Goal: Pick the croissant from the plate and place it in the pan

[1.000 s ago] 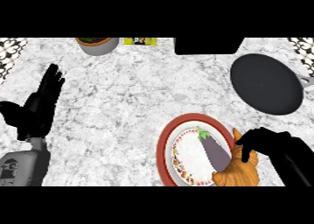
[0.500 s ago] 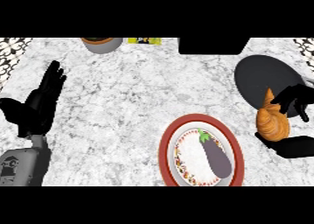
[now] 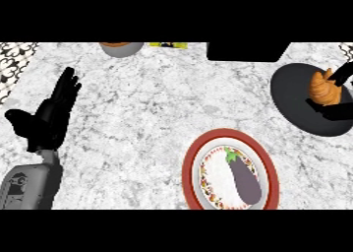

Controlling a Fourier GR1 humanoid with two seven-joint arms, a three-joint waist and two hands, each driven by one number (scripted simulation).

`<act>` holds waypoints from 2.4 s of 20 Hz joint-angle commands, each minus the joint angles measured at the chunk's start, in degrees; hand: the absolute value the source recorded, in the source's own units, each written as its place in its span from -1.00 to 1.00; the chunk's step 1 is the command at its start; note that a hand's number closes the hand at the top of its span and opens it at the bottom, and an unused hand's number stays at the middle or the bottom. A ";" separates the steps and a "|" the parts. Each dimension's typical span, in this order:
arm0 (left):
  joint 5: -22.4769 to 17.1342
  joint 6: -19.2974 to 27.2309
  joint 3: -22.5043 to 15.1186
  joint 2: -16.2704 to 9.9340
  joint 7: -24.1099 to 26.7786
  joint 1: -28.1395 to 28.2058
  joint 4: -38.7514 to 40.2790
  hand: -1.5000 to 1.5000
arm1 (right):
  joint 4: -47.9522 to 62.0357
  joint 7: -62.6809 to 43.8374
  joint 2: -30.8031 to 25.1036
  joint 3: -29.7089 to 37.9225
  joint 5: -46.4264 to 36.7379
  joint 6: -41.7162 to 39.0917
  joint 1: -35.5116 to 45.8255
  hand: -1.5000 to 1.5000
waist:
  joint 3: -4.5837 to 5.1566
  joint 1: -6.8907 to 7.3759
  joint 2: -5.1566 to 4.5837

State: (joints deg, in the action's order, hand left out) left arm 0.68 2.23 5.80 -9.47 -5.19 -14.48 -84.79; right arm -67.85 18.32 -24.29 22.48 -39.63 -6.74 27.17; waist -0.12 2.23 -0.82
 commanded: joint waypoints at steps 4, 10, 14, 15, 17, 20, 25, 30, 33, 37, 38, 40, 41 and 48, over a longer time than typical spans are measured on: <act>1.37 0.95 -2.58 2.69 1.33 -0.50 0.16 0.00 | 26.95 9.87 -4.95 2.52 -5.24 13.13 10.86 1.00 | -0.13 1.49 -0.75; 0.56 0.08 -1.46 1.33 0.27 -3.69 0.94 0.00 | 39.32 13.54 -5.52 4.32 -5.95 19.07 15.18 1.00 | -0.32 3.19 -1.64; 0.35 -0.18 -1.51 1.15 -0.38 -3.90 0.11 0.00 | 46.98 13.22 -5.77 5.00 -4.93 14.15 16.83 -1.00 | -0.31 3.55 -1.47; -0.12 -0.73 -1.01 1.06 0.50 -4.34 2.41 0.00 | 48.60 11.08 -6.82 4.49 -4.69 7.99 18.32 -1.00 | -0.24 3.45 -1.79; -0.22 -0.67 -0.89 0.79 -0.15 -4.29 1.15 0.00 | 51.40 11.88 -7.13 4.38 -4.06 2.06 18.37 -1.00 | -0.34 4.04 -1.74; 0.50 -0.18 -1.17 0.89 -0.51 -4.59 1.85 0.00 | 53.95 16.07 -7.26 5.29 -3.11 0.15 18.62 -1.00 | -0.39 3.18 -1.65; -0.65 -1.56 -0.56 0.13 -0.07 -2.72 0.86 0.00 | 55.14 22.29 -8.16 8.44 -0.48 2.05 18.02 -1.00 | -0.41 2.83 -1.36; 0.51 0.38 -0.88 0.98 -0.86 -2.30 0.11 0.00 | 56.58 26.56 -11.05 15.91 7.15 -2.71 18.39 -1.00 | -0.43 1.58 -0.98; -0.07 0.04 0.82 0.19 1.72 -1.95 2.37 0.00 | 58.44 29.41 -13.70 17.28 8.91 -9.63 16.13 -1.00 | -0.28 0.53 -0.86; 0.72 1.15 -0.29 0.80 -1.18 -0.58 -1.19 0.00 | 60.20 31.53 -18.87 17.77 10.40 -23.70 13.55 -1.00 | -0.22 -0.36 -0.01; -1.27 -1.24 1.69 -1.09 -0.01 -0.66 0.97 0.00 | 59.83 34.08 -20.70 17.89 10.76 -27.34 12.29 -1.00 | -0.23 -0.75 -0.16; 0.04 -0.21 1.12 -0.20 2.14 0.25 2.09 0.00 | 59.70 36.62 -21.29 17.69 11.04 -29.93 9.25 -1.00 | -0.25 -1.15 -0.21; 0.33 0.58 0.85 0.31 1.36 -0.78 1.78 0.00 | 59.30 35.70 -23.96 17.40 11.09 -33.19 9.79 -1.00 | -0.22 -1.50 -0.02; -1.08 -1.03 2.30 -1.61 0.06 1.40 0.24 0.00 | 56.66 40.32 -27.38 17.32 13.64 -38.35 2.43 -1.00 | -0.16 -2.66 0.64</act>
State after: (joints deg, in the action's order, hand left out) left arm 0.26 2.12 7.07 -9.90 -5.07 -13.85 -84.94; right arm -10.79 46.65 -49.23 39.73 -27.11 -30.39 34.26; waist -0.35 0.50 -0.46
